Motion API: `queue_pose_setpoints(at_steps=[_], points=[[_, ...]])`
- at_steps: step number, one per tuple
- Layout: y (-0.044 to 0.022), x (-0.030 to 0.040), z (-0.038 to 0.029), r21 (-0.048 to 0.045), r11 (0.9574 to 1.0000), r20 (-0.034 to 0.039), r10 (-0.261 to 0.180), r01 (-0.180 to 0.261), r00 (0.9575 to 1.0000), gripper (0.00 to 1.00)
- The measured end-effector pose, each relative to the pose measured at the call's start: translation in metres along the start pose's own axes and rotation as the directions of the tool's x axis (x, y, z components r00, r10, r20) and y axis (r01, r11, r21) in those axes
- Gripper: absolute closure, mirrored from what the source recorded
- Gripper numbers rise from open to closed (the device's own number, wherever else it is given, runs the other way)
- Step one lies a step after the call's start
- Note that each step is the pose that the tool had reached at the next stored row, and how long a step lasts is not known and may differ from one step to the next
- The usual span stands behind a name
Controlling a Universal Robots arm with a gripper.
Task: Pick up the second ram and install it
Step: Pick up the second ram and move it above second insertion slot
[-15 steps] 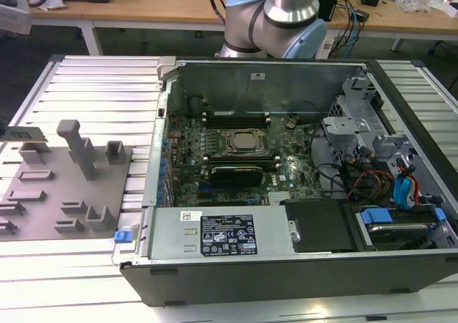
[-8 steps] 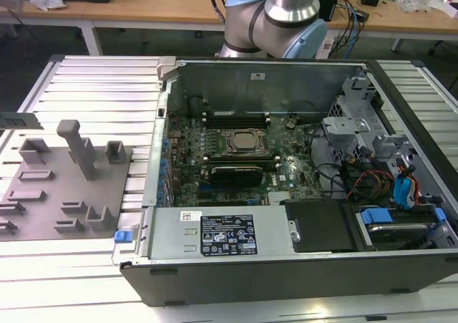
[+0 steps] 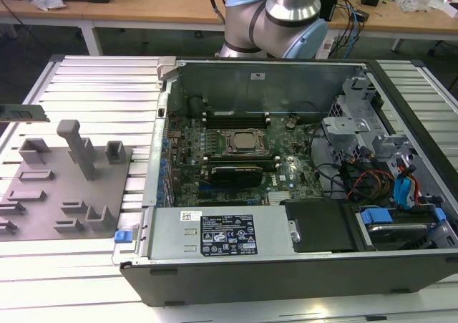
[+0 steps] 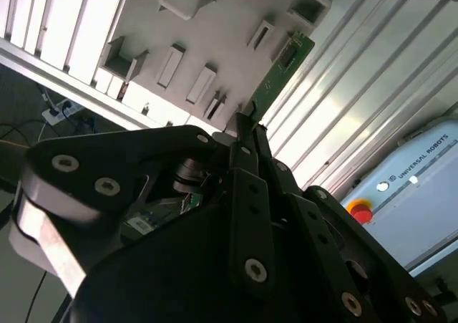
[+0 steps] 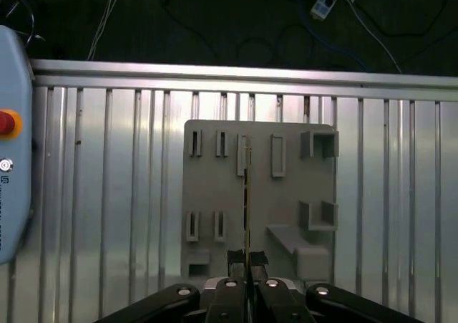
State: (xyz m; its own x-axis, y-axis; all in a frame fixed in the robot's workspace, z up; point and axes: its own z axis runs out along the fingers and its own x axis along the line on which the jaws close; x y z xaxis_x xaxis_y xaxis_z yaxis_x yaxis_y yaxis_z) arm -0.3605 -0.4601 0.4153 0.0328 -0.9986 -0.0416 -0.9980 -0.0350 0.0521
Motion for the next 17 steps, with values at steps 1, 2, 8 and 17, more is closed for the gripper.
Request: queue_pose_setpoints(at_steps=[1, 2, 8, 17], points=[[-0.0003, -0.0002, 0.0, -0.0003, 1.0, 0.0007, -0.001, 0.001, 1.0, 0.87], [-0.0003, -0.0002, 0.0, -0.0003, 1.0, 0.001, -0.001, 0.001, 1.0, 0.87], [-0.0168, 0.0004, -0.001, -0.0004, 1.0, 0.0015, -0.001, 0.001, 1.0, 0.87], [-0.0606, 0.0017, -0.0032, -0.0003, 1.0, 0.0015, -0.001, 0.001, 1.0, 0.87]])
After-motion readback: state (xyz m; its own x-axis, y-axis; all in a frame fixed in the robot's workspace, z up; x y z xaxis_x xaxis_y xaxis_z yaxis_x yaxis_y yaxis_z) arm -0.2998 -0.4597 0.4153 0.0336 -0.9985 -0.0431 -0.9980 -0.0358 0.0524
